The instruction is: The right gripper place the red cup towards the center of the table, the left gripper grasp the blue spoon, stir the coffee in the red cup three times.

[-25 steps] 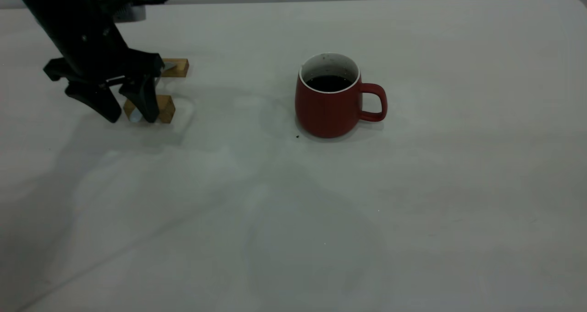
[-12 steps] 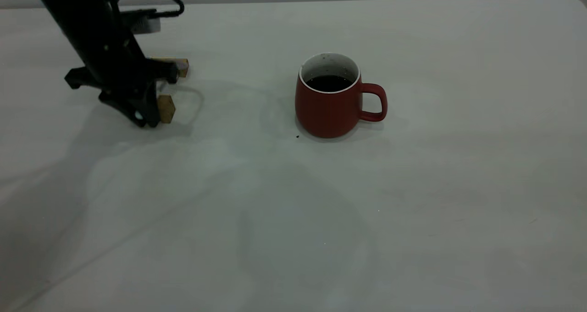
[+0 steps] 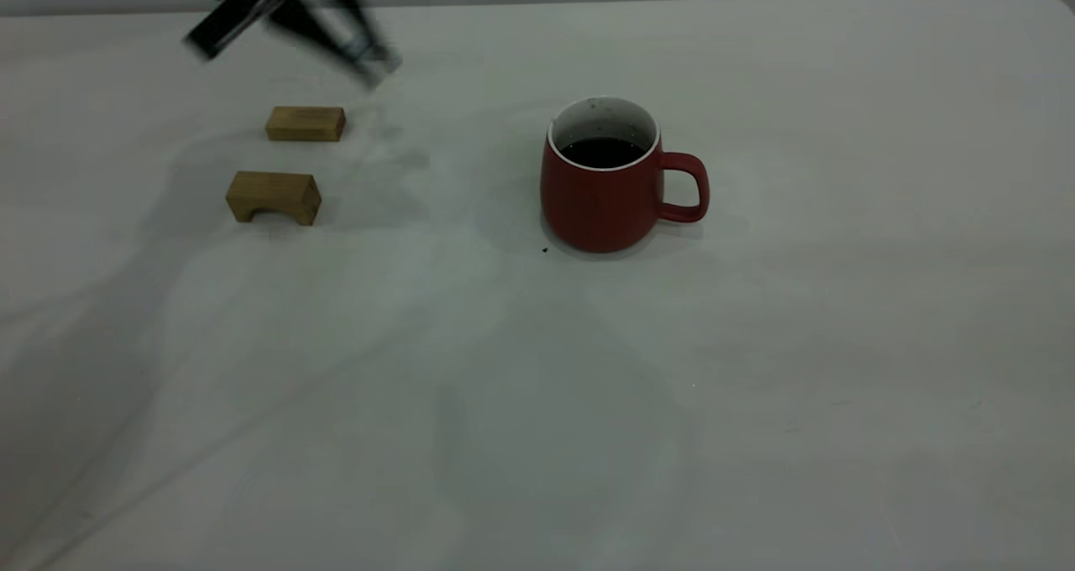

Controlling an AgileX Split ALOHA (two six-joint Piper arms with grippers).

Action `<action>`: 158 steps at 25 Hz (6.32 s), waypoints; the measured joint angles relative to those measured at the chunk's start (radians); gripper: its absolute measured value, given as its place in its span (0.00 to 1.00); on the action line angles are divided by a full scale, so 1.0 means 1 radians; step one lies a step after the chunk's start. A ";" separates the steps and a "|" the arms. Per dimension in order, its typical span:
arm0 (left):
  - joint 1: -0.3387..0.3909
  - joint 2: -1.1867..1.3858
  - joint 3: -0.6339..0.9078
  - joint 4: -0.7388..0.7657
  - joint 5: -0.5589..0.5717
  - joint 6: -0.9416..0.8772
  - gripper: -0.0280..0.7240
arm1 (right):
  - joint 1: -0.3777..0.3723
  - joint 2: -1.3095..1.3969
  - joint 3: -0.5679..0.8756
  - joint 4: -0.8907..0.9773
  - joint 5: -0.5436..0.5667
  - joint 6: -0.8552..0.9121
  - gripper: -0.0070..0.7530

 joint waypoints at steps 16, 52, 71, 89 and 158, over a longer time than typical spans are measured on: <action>-0.151 0.000 -0.008 -0.588 -0.006 -0.639 0.22 | 0.000 0.000 0.000 0.000 0.000 0.000 0.66; -0.180 0.225 -0.011 -0.601 -0.167 -0.513 0.20 | 0.000 0.000 0.000 0.000 0.000 -0.001 0.66; -0.180 0.250 -0.090 -0.561 -0.143 -0.493 0.20 | 0.000 0.000 0.000 0.000 0.000 -0.001 0.66; -0.180 0.283 -0.210 -0.415 -0.059 -0.566 0.19 | 0.000 0.000 0.000 0.000 0.001 0.000 0.66; -0.250 -0.593 -0.016 0.762 0.005 0.334 0.58 | 0.000 0.000 0.000 -0.048 0.001 -0.001 0.66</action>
